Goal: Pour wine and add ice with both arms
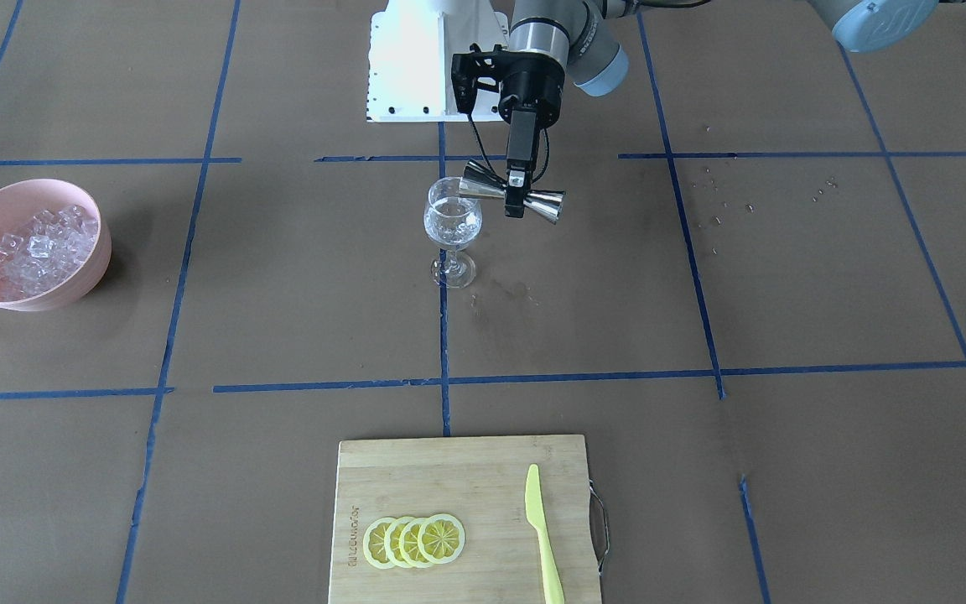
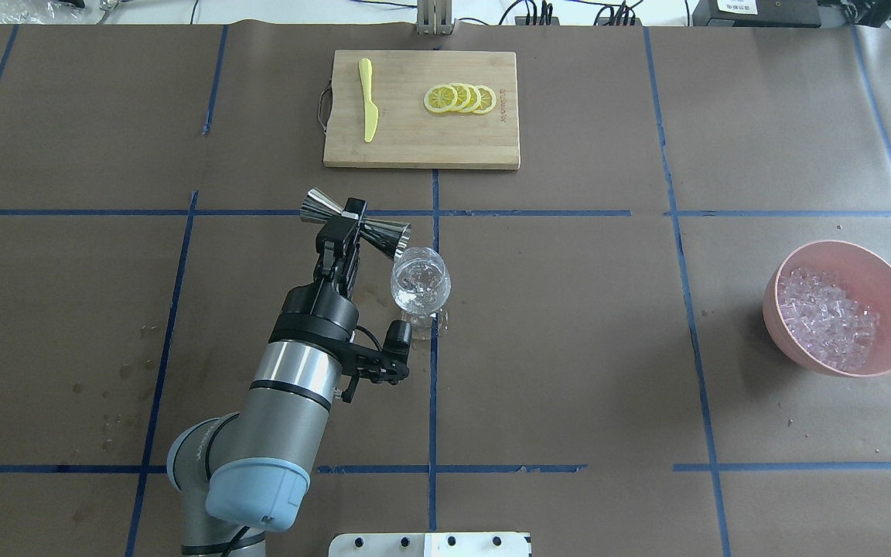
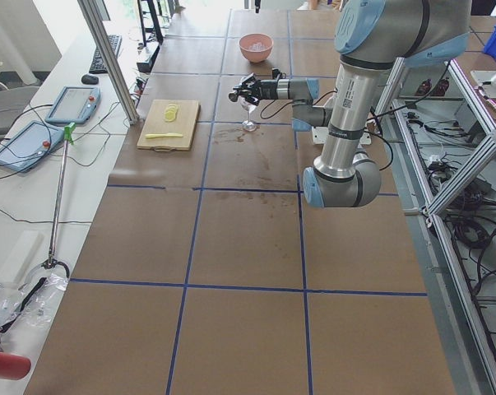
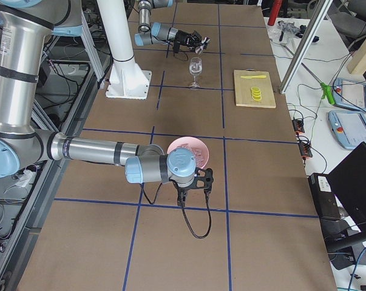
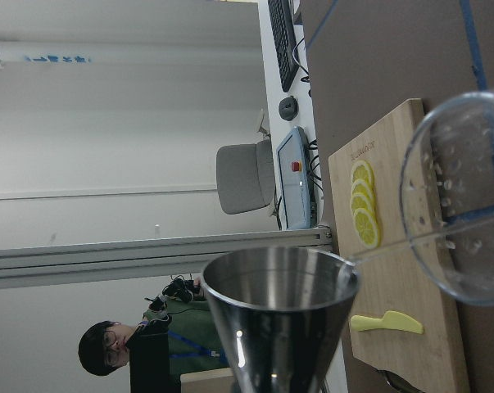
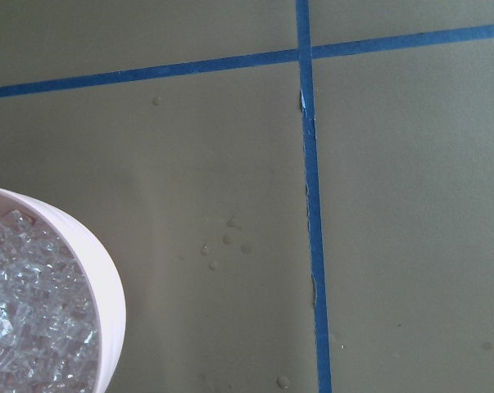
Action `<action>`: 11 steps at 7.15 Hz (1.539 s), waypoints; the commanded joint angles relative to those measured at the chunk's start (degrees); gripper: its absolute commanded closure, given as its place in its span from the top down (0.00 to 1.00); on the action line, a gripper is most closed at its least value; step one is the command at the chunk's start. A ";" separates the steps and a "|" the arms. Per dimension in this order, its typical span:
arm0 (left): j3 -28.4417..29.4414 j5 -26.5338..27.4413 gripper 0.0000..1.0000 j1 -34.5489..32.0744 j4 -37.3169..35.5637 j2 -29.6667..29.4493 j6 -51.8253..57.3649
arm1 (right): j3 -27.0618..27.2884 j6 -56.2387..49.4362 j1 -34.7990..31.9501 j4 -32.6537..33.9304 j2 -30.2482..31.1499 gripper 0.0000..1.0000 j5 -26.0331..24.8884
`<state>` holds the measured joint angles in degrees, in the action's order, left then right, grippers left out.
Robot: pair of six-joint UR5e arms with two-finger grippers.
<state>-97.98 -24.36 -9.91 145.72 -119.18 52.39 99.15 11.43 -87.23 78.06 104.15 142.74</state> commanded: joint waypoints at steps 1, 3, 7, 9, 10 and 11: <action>-0.90 0.37 0.00 0.07 5.50 0.44 -5.40 | 0.08 0.00 -0.04 -0.10 -0.09 1.00 -0.09; -1.16 0.02 0.00 -0.28 6.77 1.40 -12.19 | 0.08 -0.09 -0.04 -0.10 -1.14 1.00 -0.18; -4.04 0.02 0.00 -0.55 10.03 10.08 -9.43 | 0.17 -0.18 -0.04 -0.27 -2.02 1.00 -0.27; -6.17 -0.07 0.00 -0.81 10.11 13.96 -5.98 | 0.34 -0.18 -0.04 -0.27 -2.02 1.00 -0.35; -7.13 -0.33 0.00 -0.81 10.64 16.93 -5.98 | 0.34 -0.18 -0.04 -0.27 -2.02 1.00 -0.35; -7.23 -1.90 0.00 -0.81 16.47 20.18 -6.07 | 0.43 -0.18 -0.04 -0.27 -2.02 1.00 -0.35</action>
<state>-104.72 -25.00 -10.70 157.66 -102.67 46.25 99.51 11.25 -87.28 77.79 102.13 142.39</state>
